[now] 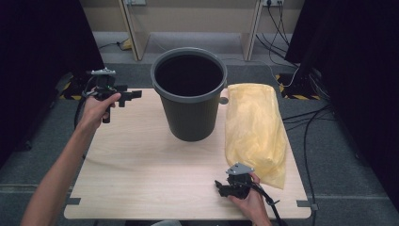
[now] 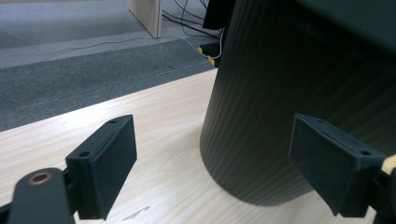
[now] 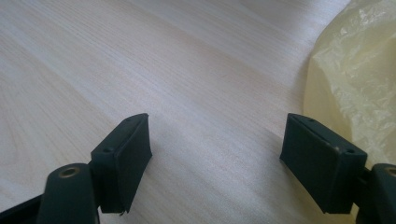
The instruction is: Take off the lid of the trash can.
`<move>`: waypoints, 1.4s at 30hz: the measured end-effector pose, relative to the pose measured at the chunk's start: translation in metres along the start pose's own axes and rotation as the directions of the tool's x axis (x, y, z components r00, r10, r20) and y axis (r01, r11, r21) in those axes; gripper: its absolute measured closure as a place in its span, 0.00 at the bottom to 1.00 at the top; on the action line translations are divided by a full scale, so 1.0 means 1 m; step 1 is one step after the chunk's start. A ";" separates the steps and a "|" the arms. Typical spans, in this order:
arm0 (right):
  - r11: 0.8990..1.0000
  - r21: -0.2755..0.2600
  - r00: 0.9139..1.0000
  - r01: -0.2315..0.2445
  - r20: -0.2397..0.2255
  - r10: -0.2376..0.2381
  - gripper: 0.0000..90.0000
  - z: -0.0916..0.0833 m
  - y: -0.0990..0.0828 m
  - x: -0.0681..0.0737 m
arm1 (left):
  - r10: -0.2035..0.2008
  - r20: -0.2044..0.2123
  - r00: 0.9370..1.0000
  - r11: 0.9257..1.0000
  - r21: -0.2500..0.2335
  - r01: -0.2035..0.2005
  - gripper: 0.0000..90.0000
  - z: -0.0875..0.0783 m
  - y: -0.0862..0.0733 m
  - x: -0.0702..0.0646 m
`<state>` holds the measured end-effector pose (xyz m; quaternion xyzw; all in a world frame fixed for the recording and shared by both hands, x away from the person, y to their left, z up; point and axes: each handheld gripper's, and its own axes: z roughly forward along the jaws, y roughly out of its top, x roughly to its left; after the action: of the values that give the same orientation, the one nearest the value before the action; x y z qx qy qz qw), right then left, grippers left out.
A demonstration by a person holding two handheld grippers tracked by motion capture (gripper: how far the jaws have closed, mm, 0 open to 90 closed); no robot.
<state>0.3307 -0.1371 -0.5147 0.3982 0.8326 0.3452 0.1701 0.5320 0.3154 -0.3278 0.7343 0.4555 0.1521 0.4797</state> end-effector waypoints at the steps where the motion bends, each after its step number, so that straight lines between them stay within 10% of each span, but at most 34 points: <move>1: 1.000 0.000 1.000 0.004 0.000 -0.004 0.27 0.000 0.000 0.000 | 0.000 -0.003 1.000 1.000 -0.001 0.000 0.16 -0.001 0.004 -0.001; 7: 1.000 -0.003 1.000 0.006 -0.011 -0.006 0.26 0.000 -0.001 -0.001 | -0.036 0.043 0.998 0.999 -0.019 0.037 0.16 -0.005 0.034 -0.006; 12: 1.000 -0.006 1.000 0.006 -0.013 -0.006 0.26 -0.001 -0.002 -0.001 | 0.021 0.028 0.999 1.000 -0.010 -0.021 0.16 -0.003 0.055 -0.015; 24: 1.000 -0.015 1.000 0.014 -0.017 -0.014 0.26 -0.001 -0.003 -0.001 | 0.015 0.028 0.999 1.000 -0.011 -0.015 0.17 0.013 0.087 -0.029; 38: 1.000 -0.021 1.000 0.018 -0.022 -0.018 0.25 -0.001 -0.004 -0.002 | 0.020 -0.008 1.000 0.997 0.075 -0.020 0.17 0.044 0.100 -0.039; 42: 1.000 -0.019 1.000 0.019 -0.022 -0.020 0.25 -0.001 -0.004 -0.002 | 0.018 -0.018 1.000 0.996 0.093 -0.016 0.31 0.052 0.102 -0.042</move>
<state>0.3292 -0.1407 -0.5169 0.3846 0.8351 0.3558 0.1678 0.5965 0.2394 -0.2586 0.7582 0.4604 0.1418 0.4395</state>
